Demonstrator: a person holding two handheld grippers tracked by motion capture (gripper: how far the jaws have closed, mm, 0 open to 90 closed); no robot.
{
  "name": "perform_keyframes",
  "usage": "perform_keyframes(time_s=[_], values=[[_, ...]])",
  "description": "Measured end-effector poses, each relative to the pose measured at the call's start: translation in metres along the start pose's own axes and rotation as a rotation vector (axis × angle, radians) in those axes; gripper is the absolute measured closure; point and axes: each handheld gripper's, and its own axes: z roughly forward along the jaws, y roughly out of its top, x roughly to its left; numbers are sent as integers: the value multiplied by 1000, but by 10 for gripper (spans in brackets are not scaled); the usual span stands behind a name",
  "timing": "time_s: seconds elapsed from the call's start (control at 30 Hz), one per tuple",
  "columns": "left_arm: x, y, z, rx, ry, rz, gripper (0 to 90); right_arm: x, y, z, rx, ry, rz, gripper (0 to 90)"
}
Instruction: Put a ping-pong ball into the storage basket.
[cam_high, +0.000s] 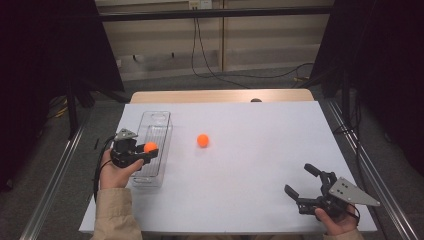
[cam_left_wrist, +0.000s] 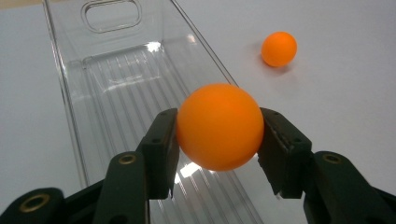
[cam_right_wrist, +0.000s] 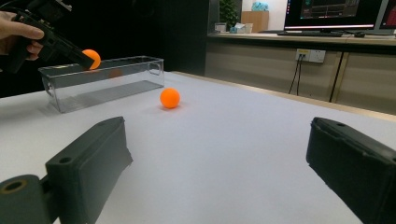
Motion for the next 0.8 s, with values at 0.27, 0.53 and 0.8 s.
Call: perform_keyframes(time_s=[0.27, 0.53, 0.8], values=[[1, -1, 0, 2, 7, 0, 507, 0, 0, 0, 0, 1, -1, 48], [3, -2, 1, 0, 10, -10, 493, 0, 0, 0, 1, 2, 0, 48], [2, -1, -1, -16, 9, -20, 435, 0, 0, 0, 0, 2, 0, 48]])
